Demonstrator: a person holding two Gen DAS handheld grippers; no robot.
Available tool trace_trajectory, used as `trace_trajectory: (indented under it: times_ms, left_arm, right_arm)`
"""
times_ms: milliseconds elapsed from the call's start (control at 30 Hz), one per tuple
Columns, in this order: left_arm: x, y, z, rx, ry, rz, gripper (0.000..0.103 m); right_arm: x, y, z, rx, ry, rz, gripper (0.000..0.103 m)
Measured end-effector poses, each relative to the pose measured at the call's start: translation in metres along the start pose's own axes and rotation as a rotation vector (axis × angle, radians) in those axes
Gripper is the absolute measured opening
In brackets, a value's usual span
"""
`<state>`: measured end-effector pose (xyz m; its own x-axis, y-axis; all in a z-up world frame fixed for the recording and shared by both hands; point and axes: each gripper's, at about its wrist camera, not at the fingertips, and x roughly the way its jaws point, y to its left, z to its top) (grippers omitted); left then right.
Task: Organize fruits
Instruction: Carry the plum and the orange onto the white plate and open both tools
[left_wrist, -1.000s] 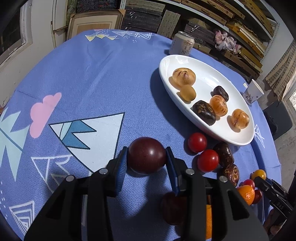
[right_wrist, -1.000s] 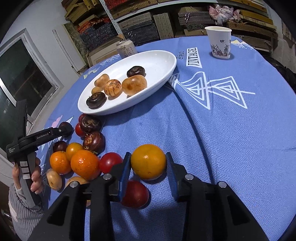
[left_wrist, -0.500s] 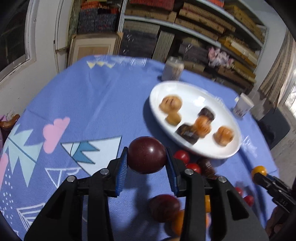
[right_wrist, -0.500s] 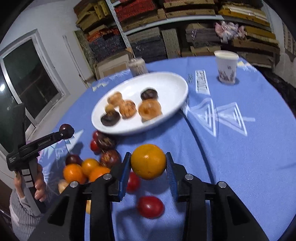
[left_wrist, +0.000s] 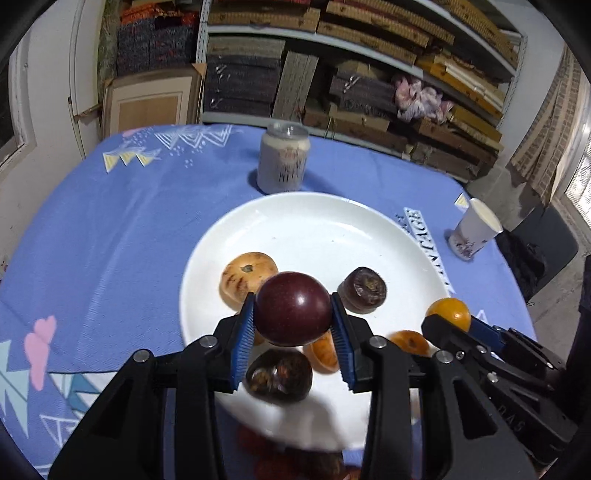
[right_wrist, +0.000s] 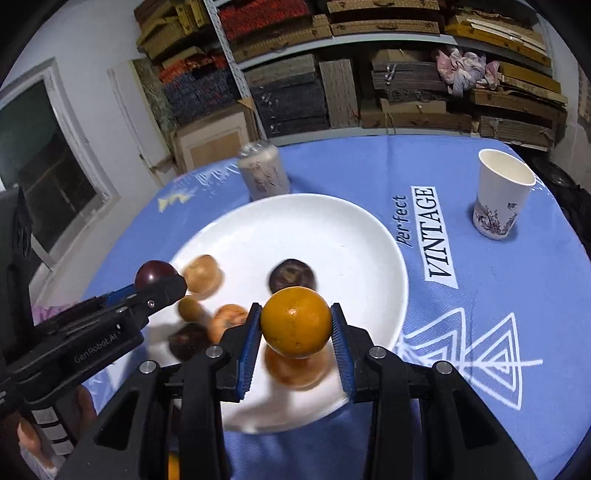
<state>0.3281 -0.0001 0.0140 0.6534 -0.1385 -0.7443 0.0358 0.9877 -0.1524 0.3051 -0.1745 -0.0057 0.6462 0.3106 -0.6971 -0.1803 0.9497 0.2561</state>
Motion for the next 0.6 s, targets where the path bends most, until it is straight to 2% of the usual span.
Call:
trace_trajectory:
  times_ms: [100, 200, 367, 500, 600]
  left_arm:
    - [0.023, -0.006, 0.004, 0.030, 0.050, 0.024, 0.038]
    - [0.037, -0.008, 0.008, 0.029, 0.091, 0.016, 0.038]
    - [0.041, -0.012, 0.009, 0.050, 0.083, 0.008, 0.039]
    - [0.041, -0.011, 0.009, 0.050, 0.089, -0.007, 0.039]
    - [0.037, -0.006, 0.012, 0.036, 0.087, -0.008, 0.046]
  right_arm:
    - [0.012, -0.011, 0.004, 0.017, 0.020, -0.011, 0.038]
    - [0.021, -0.018, 0.006, 0.025, 0.031, -0.029, 0.038]
    - [0.033, -0.017, 0.008, 0.001, 0.045, -0.039, 0.038]
    - [0.030, -0.014, 0.009, -0.032, 0.018, -0.065, 0.040]
    - [0.020, -0.014, 0.010, -0.028, -0.005, -0.059, 0.052]
